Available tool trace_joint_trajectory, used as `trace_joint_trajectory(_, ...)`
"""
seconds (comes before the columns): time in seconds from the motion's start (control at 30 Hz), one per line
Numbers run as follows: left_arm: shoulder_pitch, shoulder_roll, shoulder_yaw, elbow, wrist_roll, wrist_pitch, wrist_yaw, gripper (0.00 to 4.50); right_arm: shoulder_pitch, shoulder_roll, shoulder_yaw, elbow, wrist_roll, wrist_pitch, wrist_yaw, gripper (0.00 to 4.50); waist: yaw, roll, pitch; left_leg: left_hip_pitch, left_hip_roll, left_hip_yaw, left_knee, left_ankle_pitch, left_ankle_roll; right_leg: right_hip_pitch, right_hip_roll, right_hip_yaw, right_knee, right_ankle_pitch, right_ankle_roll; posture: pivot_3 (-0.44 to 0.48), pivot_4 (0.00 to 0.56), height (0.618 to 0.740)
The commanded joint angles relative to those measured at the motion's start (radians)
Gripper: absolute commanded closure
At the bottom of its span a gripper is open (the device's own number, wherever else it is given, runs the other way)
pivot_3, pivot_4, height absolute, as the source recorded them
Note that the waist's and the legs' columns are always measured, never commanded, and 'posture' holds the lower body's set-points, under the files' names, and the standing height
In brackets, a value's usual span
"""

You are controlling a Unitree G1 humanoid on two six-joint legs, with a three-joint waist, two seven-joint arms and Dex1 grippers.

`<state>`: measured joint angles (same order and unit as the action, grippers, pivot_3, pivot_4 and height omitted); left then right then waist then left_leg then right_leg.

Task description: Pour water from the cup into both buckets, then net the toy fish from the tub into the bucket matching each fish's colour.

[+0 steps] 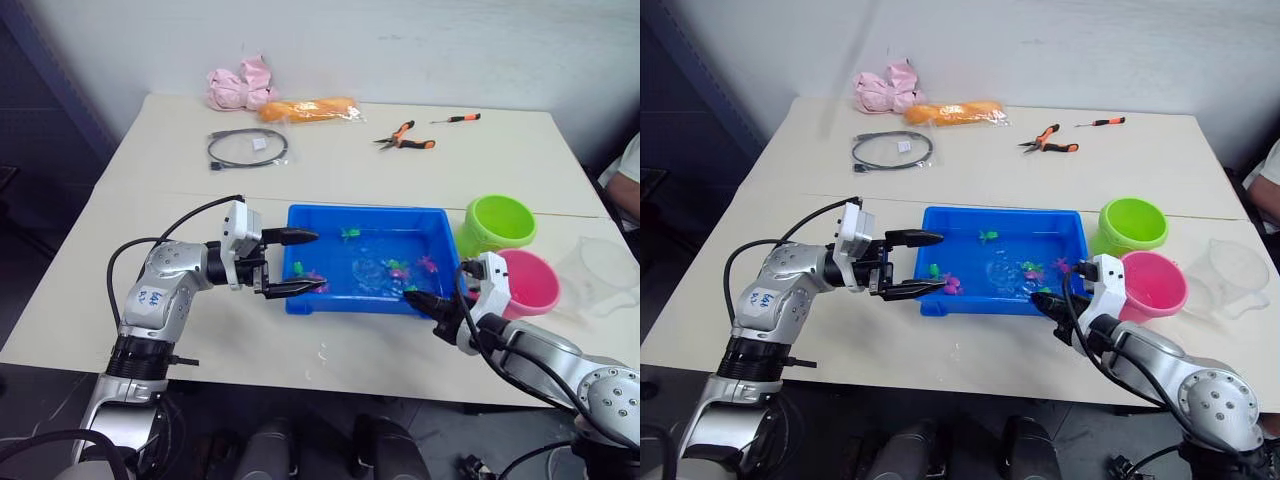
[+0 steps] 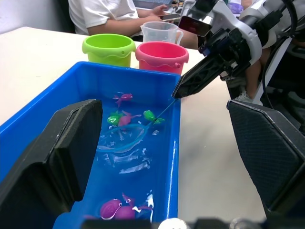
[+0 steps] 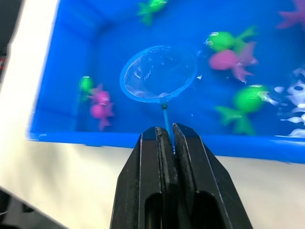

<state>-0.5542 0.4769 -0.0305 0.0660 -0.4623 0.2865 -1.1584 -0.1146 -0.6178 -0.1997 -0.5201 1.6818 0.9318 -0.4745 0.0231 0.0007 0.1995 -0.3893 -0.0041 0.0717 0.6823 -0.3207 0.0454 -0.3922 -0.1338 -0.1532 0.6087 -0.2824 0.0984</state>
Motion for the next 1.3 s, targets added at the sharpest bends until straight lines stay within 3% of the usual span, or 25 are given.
trace_joint_trajectory(0.03, 0.002, -0.003, 0.015, -0.022, -0.013, -0.016, 0.003, 0.03, -0.014, -0.103, -0.072, -0.061, 0.049, -0.022, 0.056, 4.5, 0.004, 0.0, 0.0, 0.0, 0.0, 0.0, 0.0, 0.0, 0.0, 0.0, 0.0, 0.0, 0.0, 0.0, 0.0, 0.0, 0.15, 0.74)
trace_joint_trajectory(0.2, 0.018, -0.016, 0.0, -0.029, -0.008, -0.02, 0.004, 0.03, 0.036, -0.232, -0.148, -0.049, 0.115, -0.048, 0.067, 4.5, 0.004, 0.0, 0.0, -0.002, 0.0, -0.001, 0.0, -0.001, 0.001, 0.0, 0.0, -0.002, -0.002, 0.0, 0.0, 0.0, 0.15, 0.74)
trace_joint_trajectory(0.4, 0.016, -0.031, -0.007, -0.001, 0.006, -0.042, 0.0, 0.03, 0.065, -0.325, -0.123, -0.009, 0.138, -0.048, 0.006, 4.5, 0.003, 0.0, 0.0, -0.001, 0.0, -0.001, 0.0, 0.0, 0.001, 0.0, 0.0, -0.002, -0.002, 0.0, 0.0, 0.0, 0.15, 0.74)
trace_joint_trajectory(0.8, 0.027, -0.029, -0.018, 0.002, 0.016, -0.076, -0.008, 0.03, 0.03, -0.259, -0.01, 0.06, 0.118, -0.088, -0.058, 4.5, 0.004, 0.0, 0.0, -0.002, 0.0, -0.001, 0.0, 0.0, 0.001, 0.0, 0.0, -0.002, -0.002, 0.0, 0.0, 0.0, 0.15, 0.74)
trace_joint_trajectory(1.3, 0.033, -0.013, -0.011, -0.022, 0.014, -0.058, 0.014, 0.03, 0.006, -0.241, 0.008, 0.115, 0.076, -0.082, -0.128, 4.5, 0.004, 0.0, 0.0, -0.001, 0.0, -0.001, 0.0, 0.0, 0.001, 0.0, 0.0, -0.002, -0.002, 0.0, 0.0, 0.0, 0.15, 0.74)
